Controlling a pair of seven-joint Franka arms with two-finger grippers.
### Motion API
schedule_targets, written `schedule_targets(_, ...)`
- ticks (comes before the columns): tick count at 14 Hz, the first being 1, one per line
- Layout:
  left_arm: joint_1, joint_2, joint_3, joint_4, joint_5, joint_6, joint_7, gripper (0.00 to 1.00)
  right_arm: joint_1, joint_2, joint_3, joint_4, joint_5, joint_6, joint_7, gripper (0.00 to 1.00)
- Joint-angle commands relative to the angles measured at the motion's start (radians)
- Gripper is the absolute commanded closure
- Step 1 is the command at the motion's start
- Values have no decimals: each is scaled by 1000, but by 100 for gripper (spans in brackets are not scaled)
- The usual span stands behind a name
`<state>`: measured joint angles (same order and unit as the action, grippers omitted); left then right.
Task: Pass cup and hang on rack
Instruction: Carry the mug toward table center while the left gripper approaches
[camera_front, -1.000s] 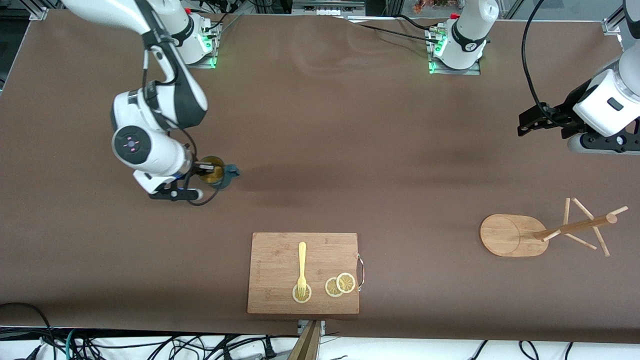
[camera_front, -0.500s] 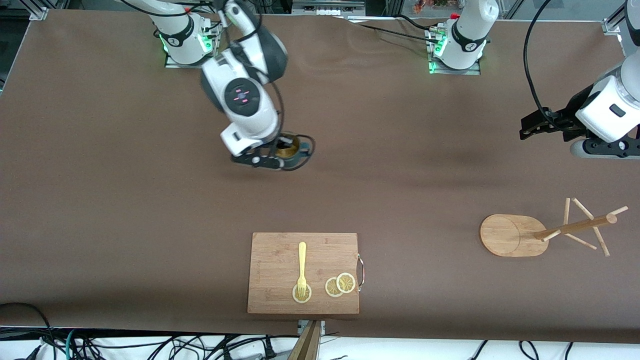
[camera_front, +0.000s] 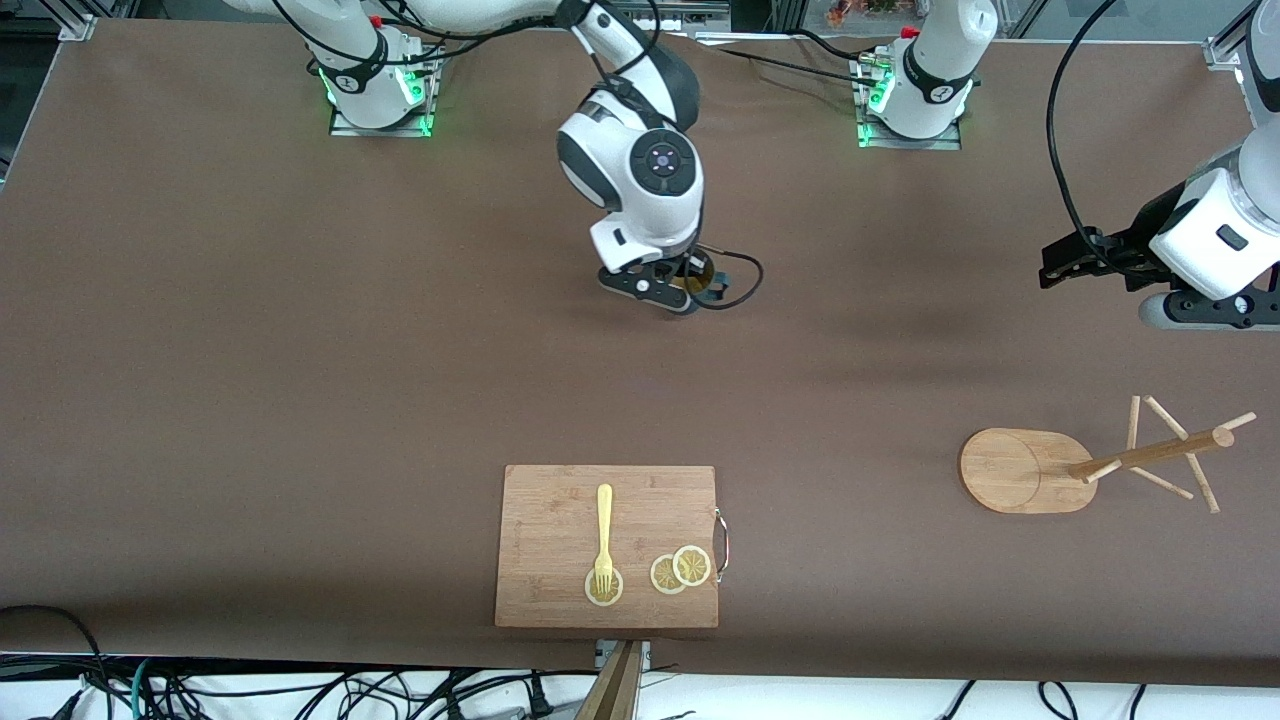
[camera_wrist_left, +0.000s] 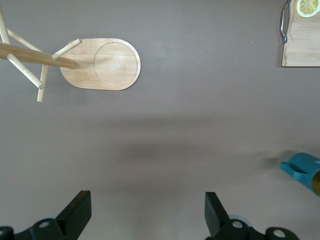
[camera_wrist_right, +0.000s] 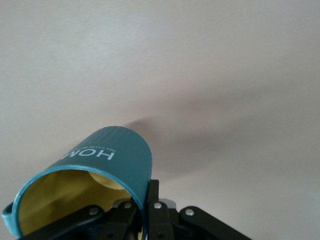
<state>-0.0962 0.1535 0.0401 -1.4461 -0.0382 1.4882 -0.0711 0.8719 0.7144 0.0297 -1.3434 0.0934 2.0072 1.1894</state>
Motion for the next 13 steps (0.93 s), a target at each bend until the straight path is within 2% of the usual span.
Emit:
schedule_targets(1,4,12,1,16,-3,-9,14,0,51,63,-14,69,11,65,77,100)
schedule_targets(5,1,14,1,1,-6,-9,14,0,114,109,-19,72,2,159,108,100)
schedule_targets(10,-2,14,0,-31,-6,-25,17,0,154,131,-20,72,-18,188,96,100)
schedule_targets(13,-5,15,1,-75,-6,-40,181,0,162,148,-19,72,-20,212,104,100)
